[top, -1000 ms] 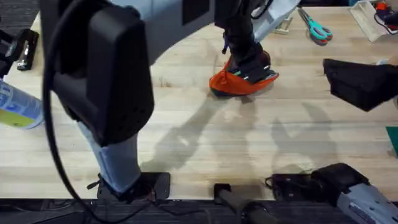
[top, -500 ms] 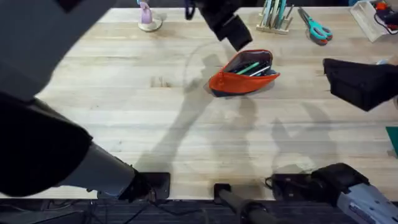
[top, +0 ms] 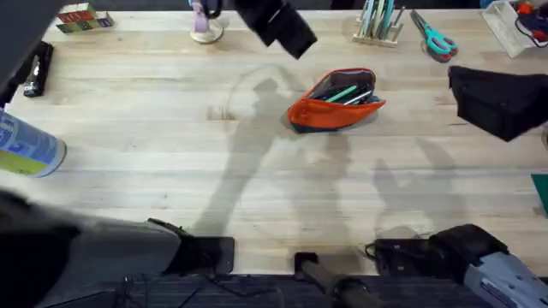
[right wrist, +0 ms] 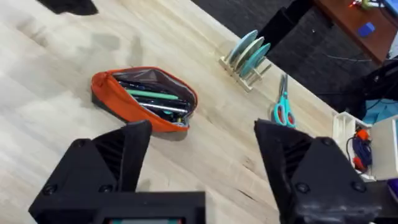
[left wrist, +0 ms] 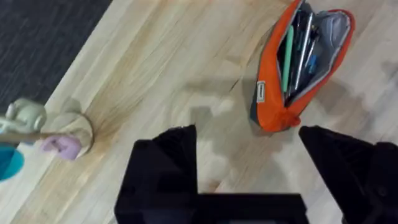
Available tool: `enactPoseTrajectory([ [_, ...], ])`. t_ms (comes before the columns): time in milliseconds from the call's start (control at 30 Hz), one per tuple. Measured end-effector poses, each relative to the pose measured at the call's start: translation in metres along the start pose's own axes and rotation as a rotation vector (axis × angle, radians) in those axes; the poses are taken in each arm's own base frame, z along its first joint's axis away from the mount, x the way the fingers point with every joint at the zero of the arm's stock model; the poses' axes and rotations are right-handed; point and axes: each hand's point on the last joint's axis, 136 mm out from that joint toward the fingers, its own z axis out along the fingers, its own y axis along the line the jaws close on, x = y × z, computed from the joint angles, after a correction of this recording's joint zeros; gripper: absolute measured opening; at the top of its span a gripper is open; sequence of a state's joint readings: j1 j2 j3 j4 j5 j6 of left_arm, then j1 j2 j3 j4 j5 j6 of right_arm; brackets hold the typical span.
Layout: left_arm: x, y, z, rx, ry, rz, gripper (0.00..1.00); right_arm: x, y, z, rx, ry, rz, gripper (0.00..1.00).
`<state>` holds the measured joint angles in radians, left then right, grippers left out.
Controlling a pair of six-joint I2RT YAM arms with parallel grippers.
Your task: Unzip the bag, pick up the pens from the table one at a time and place them inside, then zip the bag closed.
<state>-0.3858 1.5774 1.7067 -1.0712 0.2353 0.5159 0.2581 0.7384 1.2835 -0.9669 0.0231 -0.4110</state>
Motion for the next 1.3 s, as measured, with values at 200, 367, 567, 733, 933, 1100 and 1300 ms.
enactPoseTrajectory([
  [200,0.031,0.000,-0.019,-0.068,-0.052,-0.017,0.993,-0.001,0.000,0.000,0.001,-0.002,0.000,0.997],
  [367,0.072,-0.008,-0.018,-0.100,-0.049,0.010,0.993,-0.001,0.000,0.000,0.001,-0.003,0.000,0.997],
  [567,0.120,-0.029,0.009,-0.086,-0.019,0.091,0.993,0.000,0.000,0.000,0.000,-0.001,0.000,0.997],
  [733,0.141,-0.044,0.032,-0.023,-0.010,0.105,0.994,0.000,0.000,0.004,-0.005,0.011,0.000,0.997],
  [933,0.133,-0.058,0.041,0.071,-0.071,0.119,0.993,0.002,0.001,0.010,-0.013,0.030,0.000,0.997],
  [1100,0.131,-0.073,0.050,0.173,-0.106,0.169,0.993,0.002,0.001,0.010,-0.014,0.032,0.000,0.998],
  [1300,0.141,-0.085,0.068,0.274,-0.100,0.213,0.993,0.003,0.001,0.010,-0.014,0.032,0.000,0.997],
])
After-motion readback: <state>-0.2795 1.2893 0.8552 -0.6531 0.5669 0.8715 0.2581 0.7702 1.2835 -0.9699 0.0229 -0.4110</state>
